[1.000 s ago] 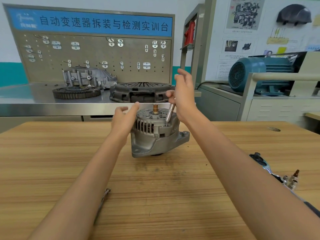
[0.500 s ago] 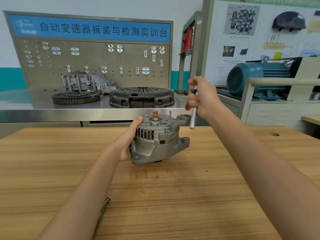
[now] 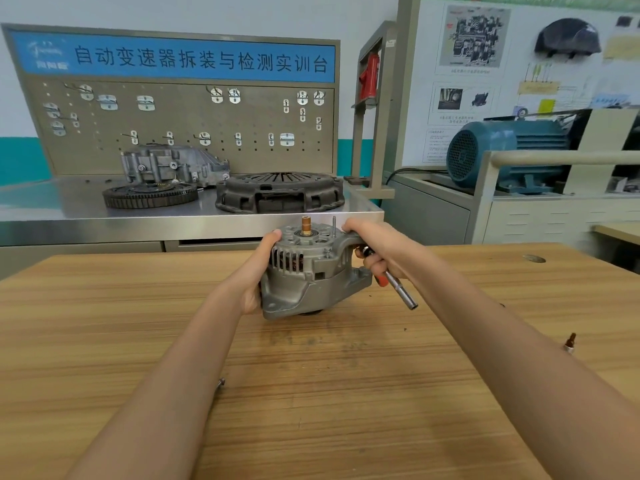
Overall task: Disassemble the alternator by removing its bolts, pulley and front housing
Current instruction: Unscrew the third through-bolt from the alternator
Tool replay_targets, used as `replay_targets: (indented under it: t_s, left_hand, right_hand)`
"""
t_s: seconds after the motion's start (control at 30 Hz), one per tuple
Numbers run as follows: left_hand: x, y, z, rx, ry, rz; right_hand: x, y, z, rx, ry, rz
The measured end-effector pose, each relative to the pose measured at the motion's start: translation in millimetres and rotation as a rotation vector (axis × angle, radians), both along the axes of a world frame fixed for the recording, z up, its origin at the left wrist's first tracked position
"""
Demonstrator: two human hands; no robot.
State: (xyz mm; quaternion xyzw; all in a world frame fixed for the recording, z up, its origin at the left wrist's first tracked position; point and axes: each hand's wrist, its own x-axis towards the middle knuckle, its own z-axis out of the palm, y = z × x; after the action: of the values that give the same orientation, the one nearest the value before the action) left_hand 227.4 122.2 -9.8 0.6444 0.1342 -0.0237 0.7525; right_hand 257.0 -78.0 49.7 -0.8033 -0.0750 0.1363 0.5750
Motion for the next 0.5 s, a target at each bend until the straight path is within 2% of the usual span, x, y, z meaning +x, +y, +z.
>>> replay_targets:
  t_s: [0.13,0.5]
  left_hand:
    - [-5,-3,5,0.023,0.067,0.027]
    - [-38,-14,13,0.047,0.163,0.039]
  right_hand:
    - [-5,5,1,0.060,0.032,-0.032]
    - [-30,-4,7,-0.027,0.094,-0.032]
